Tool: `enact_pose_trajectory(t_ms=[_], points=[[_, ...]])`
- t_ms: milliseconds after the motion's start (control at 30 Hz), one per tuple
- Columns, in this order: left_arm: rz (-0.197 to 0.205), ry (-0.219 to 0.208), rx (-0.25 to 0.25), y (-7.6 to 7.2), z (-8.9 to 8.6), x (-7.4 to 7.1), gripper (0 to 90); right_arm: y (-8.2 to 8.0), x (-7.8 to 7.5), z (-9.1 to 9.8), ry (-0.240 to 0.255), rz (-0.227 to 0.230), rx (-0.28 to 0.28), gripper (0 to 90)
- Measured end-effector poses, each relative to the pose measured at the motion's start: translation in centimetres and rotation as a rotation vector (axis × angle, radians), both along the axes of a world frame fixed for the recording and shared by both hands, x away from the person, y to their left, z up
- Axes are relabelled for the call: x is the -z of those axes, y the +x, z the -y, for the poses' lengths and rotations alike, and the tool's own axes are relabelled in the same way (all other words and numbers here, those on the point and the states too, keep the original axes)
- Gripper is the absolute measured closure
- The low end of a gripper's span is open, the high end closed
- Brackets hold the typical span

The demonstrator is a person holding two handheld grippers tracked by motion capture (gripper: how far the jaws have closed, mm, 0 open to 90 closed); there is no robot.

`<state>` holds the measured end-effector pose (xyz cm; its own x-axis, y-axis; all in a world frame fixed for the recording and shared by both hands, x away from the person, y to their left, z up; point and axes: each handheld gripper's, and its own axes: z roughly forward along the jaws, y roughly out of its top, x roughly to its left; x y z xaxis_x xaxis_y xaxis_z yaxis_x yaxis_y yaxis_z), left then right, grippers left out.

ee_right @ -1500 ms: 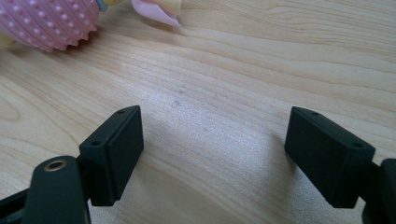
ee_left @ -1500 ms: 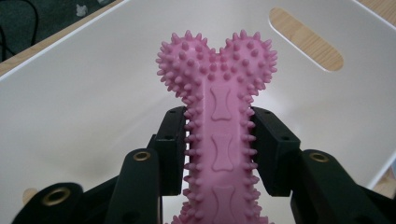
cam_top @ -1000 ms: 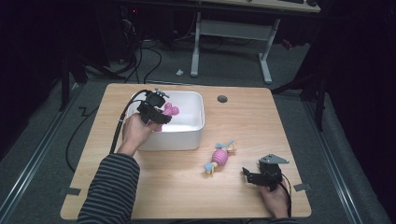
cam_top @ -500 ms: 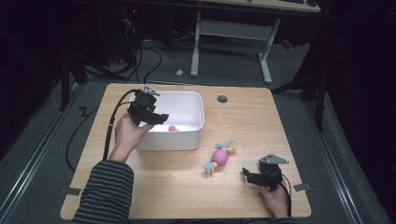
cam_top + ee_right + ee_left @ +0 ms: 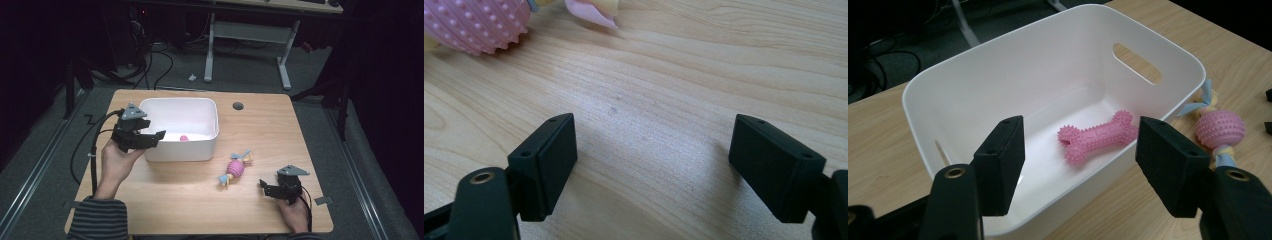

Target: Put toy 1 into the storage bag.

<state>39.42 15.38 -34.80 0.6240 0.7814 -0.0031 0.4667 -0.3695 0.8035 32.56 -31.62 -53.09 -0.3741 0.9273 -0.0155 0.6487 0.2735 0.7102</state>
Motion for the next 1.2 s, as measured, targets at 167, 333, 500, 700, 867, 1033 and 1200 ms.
enact_pose_trajectory(t_ms=[167,333,500,700,867,1033,1200], points=[[0.02,-0.028,-0.019,-1.3,-1.4,0.2,36.4,0.0,0.0,0.0,-0.001,0.001,-0.002,19.3],[0.029,-0.049,-0.031,-2.3,-2.4,0.6,36.3,0.0,0.0,0.0,-0.001,0.001,-0.001,19.3],[0.037,-0.053,-0.05,-3.1,-3.3,1.3,36.2,0.0,0.0,0.0,0.001,0.0,0.002,19.3],[0.04,-0.076,-0.075,-4.2,-4.8,2.4,36.0,0.0,0.0,-0.1,0.001,0.0,0.003,19.3],[0.032,-0.098,-0.097,-4.8,-5.8,3.6,35.9,0.1,0.0,-0.1,-0.001,0.001,0.004,19.3],[0.016,-0.101,-0.127,-4.8,-6.4,5.0,35.9,0.1,0.0,-0.1,0.002,-0.001,0.009,19.4],[-0.002,-0.104,-0.14,-4.9,-6.6,6.2,35.6,0.1,0.0,-0.1,0.001,-0.001,0.009,19.4]])
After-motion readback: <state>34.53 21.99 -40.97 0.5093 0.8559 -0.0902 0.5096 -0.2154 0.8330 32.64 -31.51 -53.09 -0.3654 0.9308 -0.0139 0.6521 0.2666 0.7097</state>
